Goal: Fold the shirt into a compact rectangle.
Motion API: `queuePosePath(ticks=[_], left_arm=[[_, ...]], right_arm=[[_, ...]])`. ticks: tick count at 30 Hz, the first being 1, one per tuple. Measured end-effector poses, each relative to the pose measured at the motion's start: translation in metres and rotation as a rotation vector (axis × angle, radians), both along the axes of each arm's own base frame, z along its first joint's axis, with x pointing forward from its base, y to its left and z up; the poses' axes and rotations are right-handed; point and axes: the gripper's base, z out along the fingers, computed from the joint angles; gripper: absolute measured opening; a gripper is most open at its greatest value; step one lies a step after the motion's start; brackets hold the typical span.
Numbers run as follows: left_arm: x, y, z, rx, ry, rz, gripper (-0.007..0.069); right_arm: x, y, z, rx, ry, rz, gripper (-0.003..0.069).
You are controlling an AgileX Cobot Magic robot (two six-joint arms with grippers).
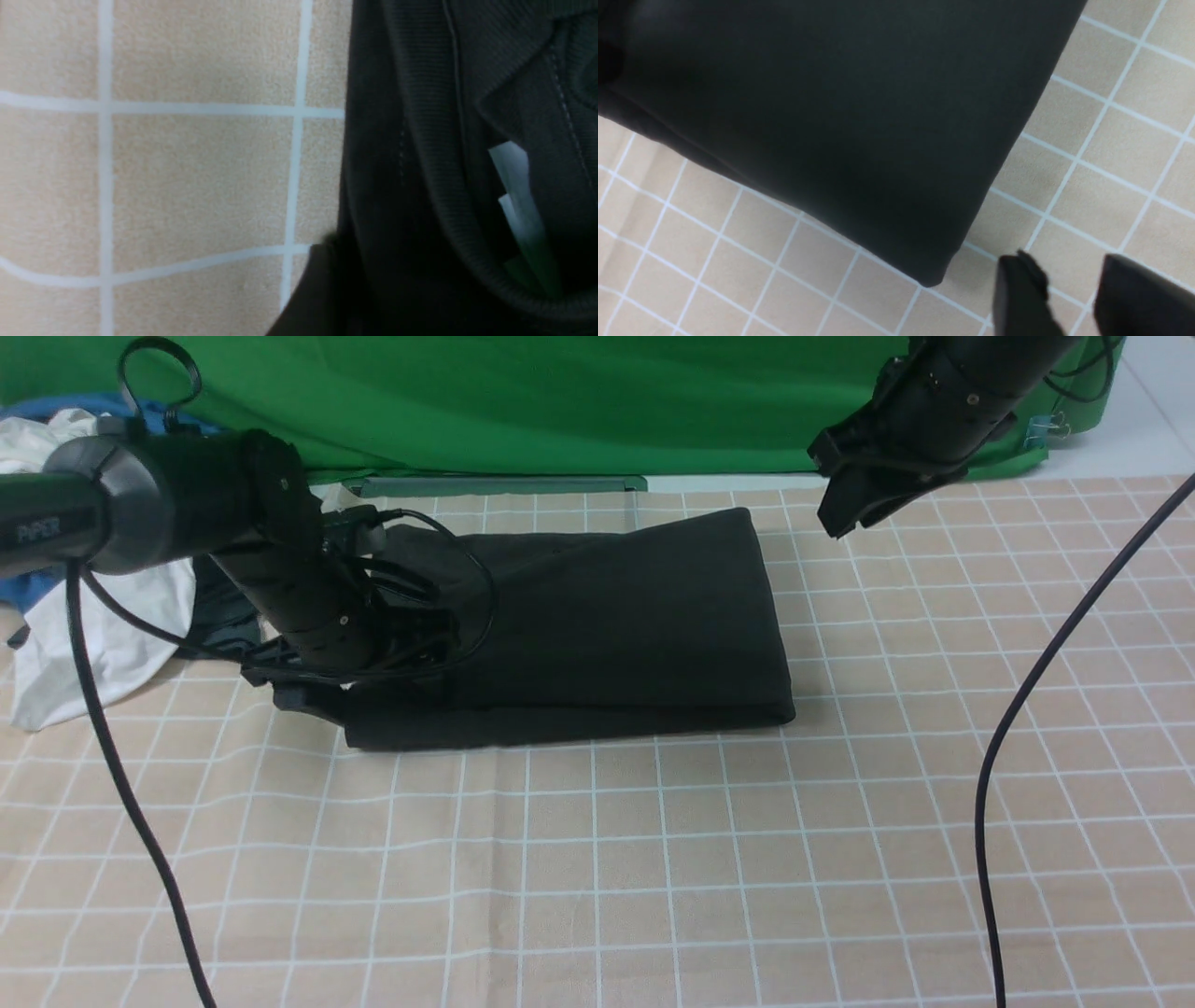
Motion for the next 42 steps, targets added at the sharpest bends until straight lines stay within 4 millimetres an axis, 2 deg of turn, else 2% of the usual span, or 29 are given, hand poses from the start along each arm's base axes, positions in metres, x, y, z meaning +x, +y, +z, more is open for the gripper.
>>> queuePosePath(ticks=[1, 2, 3, 4, 5, 6, 8, 9, 12, 13, 14, 22, 24, 25, 26, 27, 29, 30, 32, 35, 36, 37, 39, 42], left_arm=[[0.000, -0.001, -0.001, -0.006, 0.004, 0.004, 0.0565], [0.001, -0.001, -0.001, -0.015, 0.009, 0.009, 0.0490], [0.001, -0.002, -0.002, -0.019, 0.011, 0.011, 0.0466], [0.001, -0.002, -0.001, -0.025, 0.011, 0.011, 0.0402], [0.001, -0.003, -0.001, -0.027, 0.011, 0.010, 0.0361], [0.002, -0.003, 0.000, -0.029, 0.007, 0.002, 0.0243], [0.004, -0.004, 0.002, -0.027, -0.002, -0.016, 0.0126], [0.004, -0.004, 0.002, -0.027, -0.002, -0.022, 0.0103], [0.007, -0.004, 0.004, -0.023, 0.008, -0.036, 0.0109], [0.006, -0.004, 0.004, -0.023, 0.009, -0.036, 0.0109], [0.007, -0.005, 0.004, -0.023, 0.016, -0.042, 0.0109], [0.008, -0.005, 0.005, -0.022, 0.021, -0.050, 0.0109], [0.008, -0.005, 0.005, -0.022, 0.021, -0.050, 0.0109], [0.008, -0.005, 0.005, -0.022, 0.021, -0.050, 0.0109], [0.008, -0.005, 0.005, -0.022, 0.023, -0.050, 0.0109], [0.008, -0.005, 0.005, -0.022, 0.025, -0.051, 0.0109], [0.007, -0.005, 0.007, -0.022, 0.037, -0.060, 0.0109], [0.007, -0.005, 0.008, -0.019, 0.041, -0.067, 0.0109], [0.006, -0.005, 0.011, -0.016, 0.044, -0.072, 0.0109], [-0.001, -0.004, 0.033, -0.019, 0.024, -0.094, 0.0109], [-0.006, -0.004, 0.043, -0.022, 0.015, -0.100, 0.0109], [-0.009, -0.004, 0.048, -0.025, 0.009, -0.101, 0.0109], [-0.029, -0.002, 0.064, -0.038, -0.004, -0.098, 0.0109], [-0.051, -0.001, 0.067, -0.059, 0.010, -0.073, 0.0109]], right_arm=[[0.001, 0.000, -0.003, -0.001, 0.007, -0.002, 0.0372], [0.003, 0.002, -0.010, -0.003, 0.022, 0.000, 0.0426], [0.004, 0.003, -0.013, -0.005, 0.028, 0.001, 0.0440], [0.006, 0.005, -0.019, -0.008, 0.042, 0.004, 0.0476], [0.006, 0.007, -0.022, -0.009, 0.047, 0.005, 0.0486], [0.009, 0.011, -0.033, -0.014, 0.070, 0.014, 0.0511], [0.012, 0.018, -0.048, -0.021, 0.102, 0.022, 0.0525], [0.012, 0.020, -0.052, -0.023, 0.113, 0.023, 0.0526], [0.015, 0.029, -0.075, -0.027, 0.170, 0.009, 0.0532], [0.015, 0.029, -0.075, -0.027, 0.170, 0.009, 0.0532], [0.016, 0.033, -0.084, -0.031, 0.192, 0.007, 0.0531], [0.016, 0.049, -0.119, -0.050, 0.265, 0.023, 0.0531], [0.016, 0.050, -0.126, -0.054, 0.279, 0.019, 0.0514], [0.016, 0.051, -0.127, -0.056, 0.280, 0.024, 0.0480], [0.016, 0.051, -0.127, -0.057, 0.276, 0.037, 0.0388], [0.016, 0.052, -0.127, -0.058, 0.275, 0.041, 0.0332], [0.015, 0.053, -0.126, -0.058, 0.268, 0.053, 0.0150], [0.015, 0.054, -0.124, -0.060, 0.262, 0.060, 0.0119], [0.014, 0.054, -0.121, -0.062, 0.253, 0.062, 0.0120], [0.009, 0.051, -0.098, -0.079, 0.209, 0.040, 0.0122], [0.003, 0.048, -0.083, -0.074, 0.185, 0.033, 0.0122], [0.000, 0.047, -0.076, -0.073, 0.176, 0.031, 0.0122], [-0.021, 0.040, -0.055, -0.067, 0.168, 0.026, 0.0122], [-0.045, 0.037, -0.052, -0.068, 0.214, 0.028, 0.0122]])
